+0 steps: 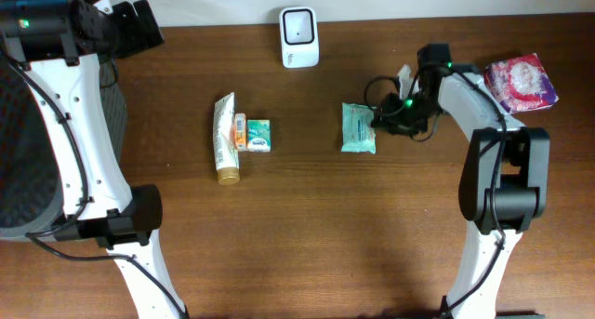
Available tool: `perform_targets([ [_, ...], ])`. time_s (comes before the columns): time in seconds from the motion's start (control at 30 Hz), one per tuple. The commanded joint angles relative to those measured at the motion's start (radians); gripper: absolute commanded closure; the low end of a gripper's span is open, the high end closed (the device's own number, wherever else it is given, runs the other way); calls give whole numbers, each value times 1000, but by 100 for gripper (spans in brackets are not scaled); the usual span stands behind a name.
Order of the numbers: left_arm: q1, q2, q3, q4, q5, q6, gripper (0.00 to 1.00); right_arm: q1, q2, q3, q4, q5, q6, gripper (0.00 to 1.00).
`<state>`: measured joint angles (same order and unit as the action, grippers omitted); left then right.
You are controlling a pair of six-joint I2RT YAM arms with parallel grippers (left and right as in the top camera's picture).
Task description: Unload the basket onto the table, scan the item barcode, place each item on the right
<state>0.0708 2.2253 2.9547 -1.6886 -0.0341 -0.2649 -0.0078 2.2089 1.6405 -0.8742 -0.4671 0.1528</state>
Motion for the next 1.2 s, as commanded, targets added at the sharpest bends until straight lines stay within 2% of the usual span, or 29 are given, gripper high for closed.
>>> perform_targets([
  [0.0, 2, -19, 9, 1, -8, 12, 1, 11, -3, -130, 156, -168, 47, 48],
  [0.03, 2, -19, 9, 1, -8, 12, 1, 18, -3, -152, 183, -177, 47, 38],
  [0.1, 2, -19, 9, 1, -8, 12, 1, 16, -3, -142, 181, -203, 48, 36],
  [0.13, 2, -19, 9, 1, -8, 12, 1, 6, -3, -104, 175, -326, 48, 35],
  [0.17, 2, -19, 9, 1, -8, 12, 1, 9, -4, -82, 175, -365, 73, 35],
  [0.33, 2, -19, 9, 1, -8, 12, 1, 83, 18, -89, 177, -174, 115, 36],
  [0.37, 2, -19, 9, 1, -8, 12, 1, 105, 31, -89, 188, -169, 115, 39],
  [0.4, 2, -19, 9, 1, -8, 12, 1, 128, 53, -89, 206, -167, 115, 50],
  [0.43, 2, -19, 9, 1, -8, 12, 1, 140, 66, -89, 215, -167, 117, 69],
  [0.47, 2, -19, 9, 1, -8, 12, 1, 145, 71, -89, 217, -167, 118, 80],
  [0.5, 2, -19, 9, 1, -8, 12, 1, 145, 66, -87, 213, -184, 119, 96],
  [0.6, 2, -19, 9, 1, -8, 12, 1, 134, 32, -32, 212, -301, 114, 96],
  [0.7, 2, -19, 9, 1, -8, 12, 1, 134, 13, 120, 224, -327, 121, 96],
  [0.77, 2, -19, 9, 1, -8, 12, 1, 142, 13, 207, 371, -236, 280, 96],
  [0.87, 2, -19, 9, 1, -8, 12, 1, 167, 21, 209, 665, -156, 472, 96],
  [0.93, 2, -19, 9, 1, -8, 12, 1, 226, 39, 209, 843, -30, 573, 96],
  [1.1, 2, -19, 9, 1, -8, 12, 1, 330, 57, 211, 983, 223, 589, 96],
  [1.17, 2, -19, 9, 1, -8, 12, 1, 341, 95, 211, 1043, 260, 600, 96],
])
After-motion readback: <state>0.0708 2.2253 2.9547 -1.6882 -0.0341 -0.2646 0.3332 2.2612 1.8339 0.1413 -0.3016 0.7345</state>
